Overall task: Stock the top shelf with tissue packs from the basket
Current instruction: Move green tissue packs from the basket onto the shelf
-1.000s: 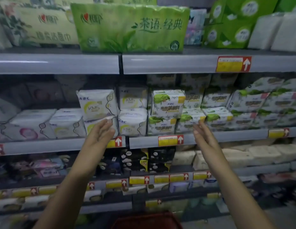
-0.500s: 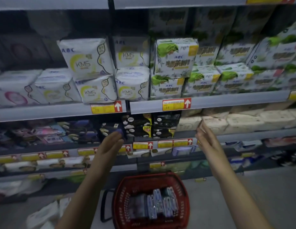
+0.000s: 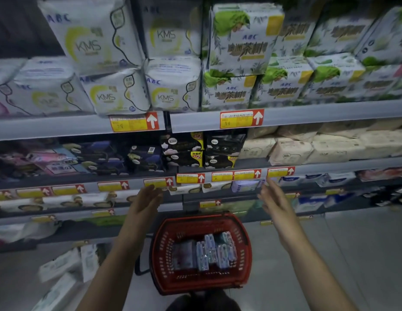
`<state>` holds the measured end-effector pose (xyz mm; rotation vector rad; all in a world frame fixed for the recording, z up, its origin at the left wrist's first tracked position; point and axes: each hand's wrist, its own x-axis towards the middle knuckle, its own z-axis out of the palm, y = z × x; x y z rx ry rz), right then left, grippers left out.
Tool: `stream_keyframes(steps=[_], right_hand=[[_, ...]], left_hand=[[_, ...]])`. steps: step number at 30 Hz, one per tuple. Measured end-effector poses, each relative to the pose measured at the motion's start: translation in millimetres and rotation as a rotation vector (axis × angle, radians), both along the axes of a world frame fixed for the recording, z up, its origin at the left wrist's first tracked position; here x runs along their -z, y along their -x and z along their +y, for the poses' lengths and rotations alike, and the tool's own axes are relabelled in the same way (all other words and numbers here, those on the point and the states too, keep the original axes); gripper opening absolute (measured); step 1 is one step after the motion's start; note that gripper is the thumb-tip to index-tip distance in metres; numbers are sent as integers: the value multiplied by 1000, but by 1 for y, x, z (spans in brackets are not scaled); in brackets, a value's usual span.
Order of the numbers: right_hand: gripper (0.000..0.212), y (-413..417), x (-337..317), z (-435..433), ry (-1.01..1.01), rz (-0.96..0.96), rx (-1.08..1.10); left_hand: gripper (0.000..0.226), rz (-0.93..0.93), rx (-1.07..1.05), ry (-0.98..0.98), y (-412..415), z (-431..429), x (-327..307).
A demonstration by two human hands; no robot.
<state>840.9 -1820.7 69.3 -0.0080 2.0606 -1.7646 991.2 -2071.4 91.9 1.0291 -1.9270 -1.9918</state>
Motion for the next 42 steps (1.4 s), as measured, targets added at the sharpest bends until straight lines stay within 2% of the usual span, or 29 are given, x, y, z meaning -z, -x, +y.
stream_keyframes(steps=[2, 9, 14, 20, 22, 25, 26, 29, 34, 42], right_hand=[[47, -4, 13, 2, -19, -27, -4], [48, -23, 58, 3, -75, -155, -4], [50, -31, 84, 0, -118, -208, -20], [31, -40, 120, -14, -147, -258, -69], [35, -45, 138, -17, -175, -277, -88], [71, -52, 163, -20, -223, -327, -107], [75, -53, 172, -21, -230, -356, -108], [43, -54, 193, -31, -248, -403, -114], [46, -55, 245, -45, -344, -408, -164], [49, -61, 330, -67, -425, -486, -198]], left_hand=[[45, -15, -10, -28, -3, 3, 11], [16, -118, -72, -84, -20, 16, 56], [16, -130, -116, -104, -24, 16, 79], [18, -151, -120, -100, -29, 14, 119], [20, -163, -119, -71, -34, 11, 137], [22, -187, -127, -80, -42, 7, 159], [23, -187, -136, -90, -44, 5, 166], [28, -185, -175, -128, -47, -1, 189], [19, -228, -185, -186, -49, -8, 237], [19, -293, -143, -252, -55, -15, 310]])
